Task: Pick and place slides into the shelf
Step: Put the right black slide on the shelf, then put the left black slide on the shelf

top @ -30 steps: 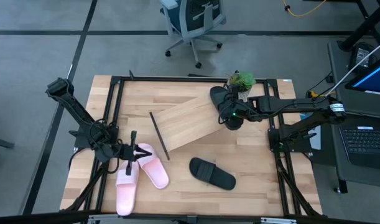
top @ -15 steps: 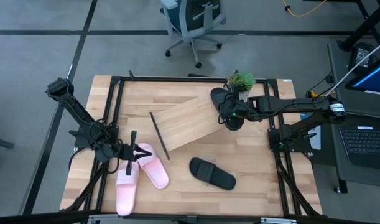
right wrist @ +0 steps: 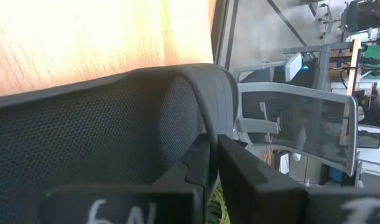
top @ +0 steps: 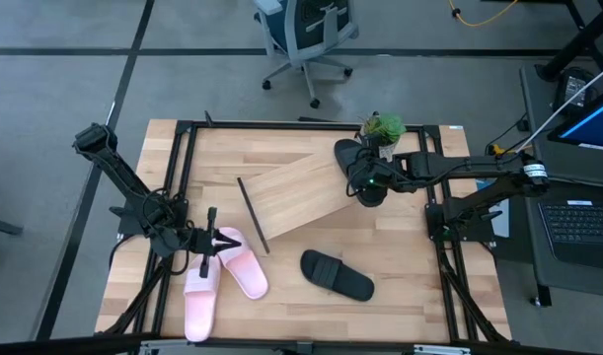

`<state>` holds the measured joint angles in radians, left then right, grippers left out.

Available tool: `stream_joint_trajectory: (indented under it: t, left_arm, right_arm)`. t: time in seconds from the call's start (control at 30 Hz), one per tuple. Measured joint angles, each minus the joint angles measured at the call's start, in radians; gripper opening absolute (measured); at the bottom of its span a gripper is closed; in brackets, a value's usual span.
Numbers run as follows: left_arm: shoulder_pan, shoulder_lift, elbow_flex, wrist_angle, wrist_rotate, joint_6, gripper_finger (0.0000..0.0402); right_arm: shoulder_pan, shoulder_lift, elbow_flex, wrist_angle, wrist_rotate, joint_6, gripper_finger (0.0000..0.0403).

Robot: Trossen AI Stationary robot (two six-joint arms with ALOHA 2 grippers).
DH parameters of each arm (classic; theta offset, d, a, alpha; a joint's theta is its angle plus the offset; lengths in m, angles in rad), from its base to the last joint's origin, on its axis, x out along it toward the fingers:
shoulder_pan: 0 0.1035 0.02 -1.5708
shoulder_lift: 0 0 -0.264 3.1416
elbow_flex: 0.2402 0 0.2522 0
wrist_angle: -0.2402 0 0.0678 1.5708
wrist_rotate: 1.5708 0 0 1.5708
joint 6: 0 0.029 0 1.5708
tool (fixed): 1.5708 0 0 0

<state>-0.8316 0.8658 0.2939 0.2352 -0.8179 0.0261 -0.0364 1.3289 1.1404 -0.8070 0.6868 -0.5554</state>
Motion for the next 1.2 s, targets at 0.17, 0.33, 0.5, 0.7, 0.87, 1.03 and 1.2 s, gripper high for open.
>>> stream_joint_trajectory:
  t: [0.17, 0.33, 0.5, 0.7, 0.87, 1.03, 1.2]
  left_arm:
    - [0.000, 0.000, 0.000, 0.000, 0.000, 0.000, 0.0000]
    - [0.000, 0.000, 0.000, 0.000, 0.000, 0.000, 0.0000]
    - [0.000, 0.000, 0.000, 0.000, 0.000, 0.000, 0.0000]
    - [0.000, 0.000, 0.000, 0.000, 0.000, 0.000, 0.0000]
    - [0.000, 0.000, 0.000, 0.000, 0.000, 0.000, 0.0000]
    - [0.000, 0.000, 0.000, 0.000, 0.000, 0.000, 0.0000]
    - [0.000, 0.000, 0.000, 0.000, 0.000, 0.000, 0.0000]
  right_arm:
    - [0.000, 0.000, 0.000, 0.000, 0.000, -0.001, 0.0033]
    - [0.000, 0.000, 0.000, 0.001, 0.000, 0.000, 0.0033]
    - [0.000, 0.000, 0.000, 0.001, -0.003, 0.000, 0.0034]
    - [0.000, 0.000, 0.000, 0.002, -0.020, 0.001, 0.0073]
    - [0.000, 0.000, 0.000, 0.003, -0.020, 0.023, 0.0121]
    - [0.000, 0.000, 0.000, -0.023, -0.019, 0.001, 0.0142]
    - [0.000, 0.000, 0.000, -0.043, 0.000, -0.001, 0.0141]
